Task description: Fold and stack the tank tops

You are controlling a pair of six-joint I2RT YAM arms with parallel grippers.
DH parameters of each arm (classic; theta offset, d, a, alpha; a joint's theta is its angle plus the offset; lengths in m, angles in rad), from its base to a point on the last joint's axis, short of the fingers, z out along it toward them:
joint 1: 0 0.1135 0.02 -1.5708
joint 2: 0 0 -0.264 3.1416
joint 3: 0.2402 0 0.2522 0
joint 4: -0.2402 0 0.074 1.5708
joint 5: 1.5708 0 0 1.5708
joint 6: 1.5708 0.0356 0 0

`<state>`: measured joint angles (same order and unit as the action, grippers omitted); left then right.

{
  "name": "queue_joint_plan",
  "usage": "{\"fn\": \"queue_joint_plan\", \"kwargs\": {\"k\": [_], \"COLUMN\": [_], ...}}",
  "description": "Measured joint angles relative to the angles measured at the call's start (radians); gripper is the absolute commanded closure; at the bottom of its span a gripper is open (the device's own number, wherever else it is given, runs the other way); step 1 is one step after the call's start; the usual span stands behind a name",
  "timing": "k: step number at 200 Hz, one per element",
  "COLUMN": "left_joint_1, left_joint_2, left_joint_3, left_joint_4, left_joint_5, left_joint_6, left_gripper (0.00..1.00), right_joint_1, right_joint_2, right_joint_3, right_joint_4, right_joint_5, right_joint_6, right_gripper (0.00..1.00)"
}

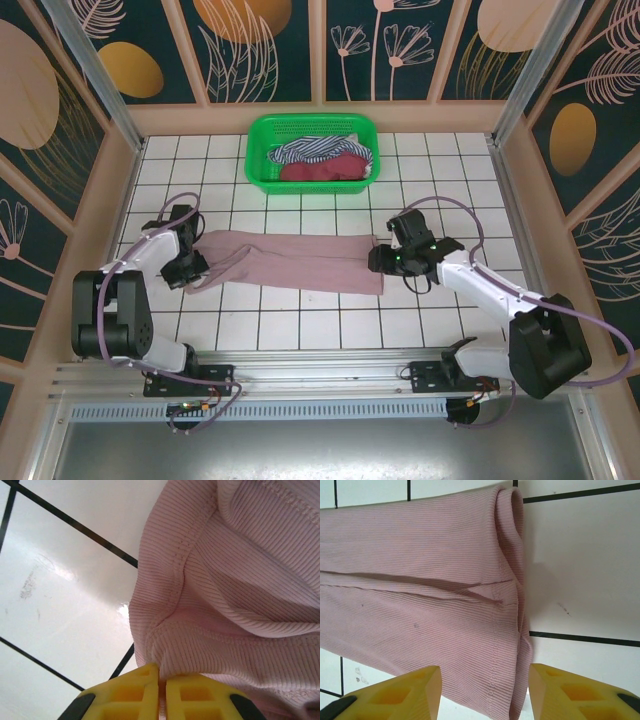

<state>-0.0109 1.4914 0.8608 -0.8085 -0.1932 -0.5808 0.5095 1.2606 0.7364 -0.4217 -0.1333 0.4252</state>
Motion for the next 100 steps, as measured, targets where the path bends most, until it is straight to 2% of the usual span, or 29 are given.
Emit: {"fn": "queue_joint_plan", "kwargs": {"k": [63, 100], "left_joint_1": [0.014, 0.044], "left_joint_2": [0.003, 0.078], "left_joint_3": [0.185, 0.255], "left_joint_4": [-0.114, -0.133], "left_joint_5": [0.01, 0.032], "left_joint_6": [0.048, 0.085], "left_gripper": [0.88, 0.86], "right_joint_1": [0.119, 0.156], "right_joint_2": [0.0, 0.003], "right_joint_3": [-0.071, -0.106], "right_joint_4": [0.101, 0.148], "right_joint_5": [-0.054, -0.061], "right_joint_6": [0.069, 0.095], "right_gripper": [0.51, 0.51]}}
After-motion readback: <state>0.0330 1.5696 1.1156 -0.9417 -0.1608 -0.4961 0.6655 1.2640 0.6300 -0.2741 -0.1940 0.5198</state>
